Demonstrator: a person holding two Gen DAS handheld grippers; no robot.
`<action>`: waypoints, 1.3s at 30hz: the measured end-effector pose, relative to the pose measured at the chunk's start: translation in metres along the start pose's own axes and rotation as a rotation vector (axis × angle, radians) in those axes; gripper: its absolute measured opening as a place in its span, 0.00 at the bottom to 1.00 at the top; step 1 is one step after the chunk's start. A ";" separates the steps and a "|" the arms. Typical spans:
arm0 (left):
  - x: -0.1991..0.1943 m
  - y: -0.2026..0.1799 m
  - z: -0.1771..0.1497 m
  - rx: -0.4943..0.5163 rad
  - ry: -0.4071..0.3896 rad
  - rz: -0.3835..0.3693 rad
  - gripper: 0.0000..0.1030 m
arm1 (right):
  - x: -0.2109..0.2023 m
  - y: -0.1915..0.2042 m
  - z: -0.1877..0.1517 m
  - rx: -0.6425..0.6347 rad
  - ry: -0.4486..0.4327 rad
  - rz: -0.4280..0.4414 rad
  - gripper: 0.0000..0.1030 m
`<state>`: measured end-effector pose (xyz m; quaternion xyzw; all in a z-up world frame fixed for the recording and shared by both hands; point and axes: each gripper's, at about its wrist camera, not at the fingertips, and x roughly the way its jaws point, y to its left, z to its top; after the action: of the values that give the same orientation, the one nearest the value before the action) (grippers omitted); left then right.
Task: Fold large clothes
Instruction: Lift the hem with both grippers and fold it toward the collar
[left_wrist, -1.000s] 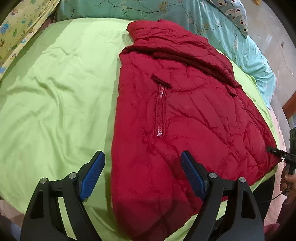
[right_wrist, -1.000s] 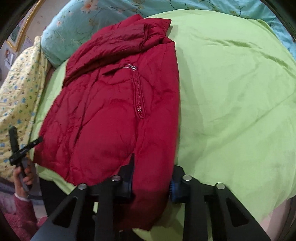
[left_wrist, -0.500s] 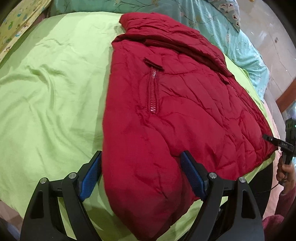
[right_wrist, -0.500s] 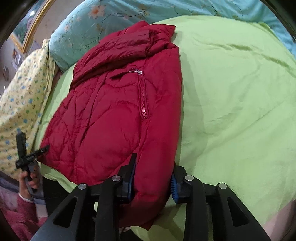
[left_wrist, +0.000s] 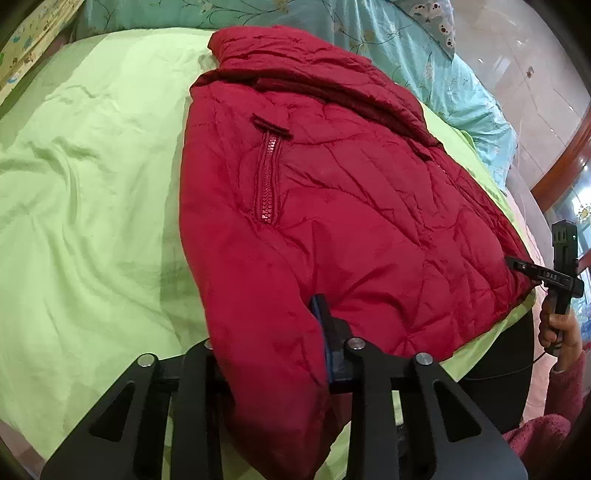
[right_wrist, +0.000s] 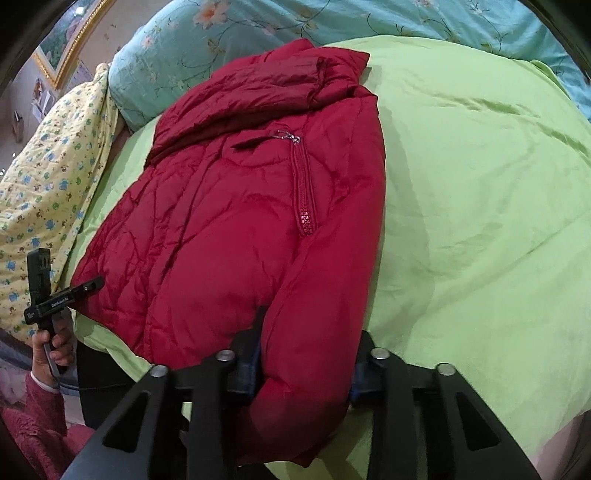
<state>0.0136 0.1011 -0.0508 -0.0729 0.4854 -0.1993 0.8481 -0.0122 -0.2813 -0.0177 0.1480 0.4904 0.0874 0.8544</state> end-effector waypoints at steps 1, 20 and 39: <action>-0.001 -0.001 0.000 0.001 -0.004 0.000 0.22 | -0.002 -0.001 -0.001 0.006 -0.005 0.010 0.27; -0.056 -0.017 0.021 0.072 -0.136 -0.023 0.17 | -0.047 -0.001 0.015 0.021 -0.156 0.219 0.22; -0.088 -0.002 0.151 -0.049 -0.328 -0.125 0.17 | -0.070 -0.013 0.131 0.132 -0.426 0.326 0.21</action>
<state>0.1021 0.1243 0.0980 -0.1549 0.3399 -0.2252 0.8999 0.0656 -0.3363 0.0963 0.2952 0.2738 0.1584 0.9015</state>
